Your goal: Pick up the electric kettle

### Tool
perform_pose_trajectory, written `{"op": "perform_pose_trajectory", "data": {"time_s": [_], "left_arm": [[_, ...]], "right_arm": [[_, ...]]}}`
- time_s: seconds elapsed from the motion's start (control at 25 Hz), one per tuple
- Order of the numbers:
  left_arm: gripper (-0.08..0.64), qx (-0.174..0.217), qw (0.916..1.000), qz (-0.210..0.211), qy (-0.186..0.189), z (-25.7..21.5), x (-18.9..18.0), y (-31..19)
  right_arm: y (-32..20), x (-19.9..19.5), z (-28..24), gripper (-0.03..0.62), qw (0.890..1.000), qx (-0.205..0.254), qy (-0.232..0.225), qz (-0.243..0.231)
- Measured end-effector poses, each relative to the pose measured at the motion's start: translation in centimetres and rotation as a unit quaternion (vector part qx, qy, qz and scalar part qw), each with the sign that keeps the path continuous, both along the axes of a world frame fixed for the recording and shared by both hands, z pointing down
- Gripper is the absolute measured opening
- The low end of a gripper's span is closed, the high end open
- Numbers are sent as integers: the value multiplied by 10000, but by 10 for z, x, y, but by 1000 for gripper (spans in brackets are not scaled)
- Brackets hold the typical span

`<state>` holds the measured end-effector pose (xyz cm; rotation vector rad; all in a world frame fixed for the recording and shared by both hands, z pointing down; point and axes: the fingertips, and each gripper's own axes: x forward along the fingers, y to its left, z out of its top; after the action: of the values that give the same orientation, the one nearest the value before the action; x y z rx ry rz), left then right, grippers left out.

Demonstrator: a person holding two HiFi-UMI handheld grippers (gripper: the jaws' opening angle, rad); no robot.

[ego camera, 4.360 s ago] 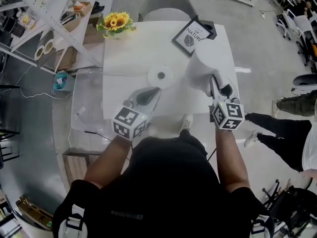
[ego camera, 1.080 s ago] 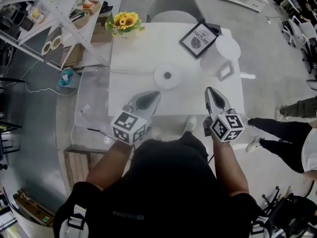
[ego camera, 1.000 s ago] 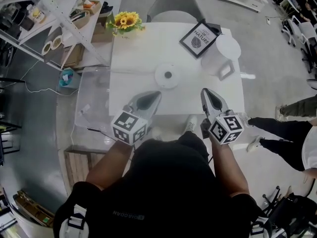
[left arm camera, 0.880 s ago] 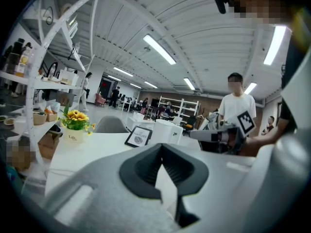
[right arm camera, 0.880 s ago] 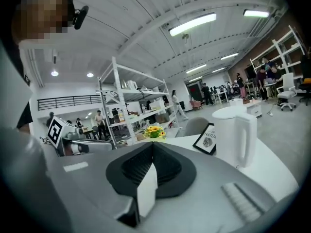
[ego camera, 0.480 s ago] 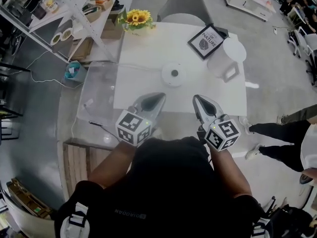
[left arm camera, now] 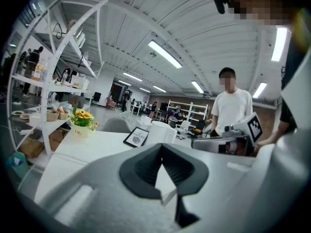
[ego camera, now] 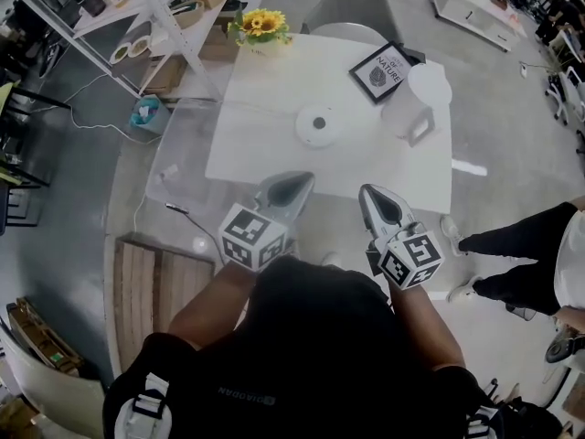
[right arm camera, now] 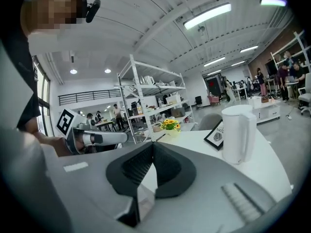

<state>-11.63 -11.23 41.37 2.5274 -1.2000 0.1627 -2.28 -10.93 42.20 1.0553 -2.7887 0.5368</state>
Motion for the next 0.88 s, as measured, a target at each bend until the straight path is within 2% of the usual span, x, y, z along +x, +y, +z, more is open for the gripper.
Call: {"op": "perform_pose_trajectory", "data": {"time_s": [0.2,0.48,0.88], "left_arm": [[3,-63,9999,-104,-57,1,25,29],[3,-48,9993,-336,-175,-2,42,56],[3,-124,9986,-402,-306,0,20,64]], "right_arm": [[26,22,2,5,9998,-26,-57,-162],[42,44,2,5,9993,-82,-228,-268],[50,39,3,5,9994,-63,-278,-190]]}}
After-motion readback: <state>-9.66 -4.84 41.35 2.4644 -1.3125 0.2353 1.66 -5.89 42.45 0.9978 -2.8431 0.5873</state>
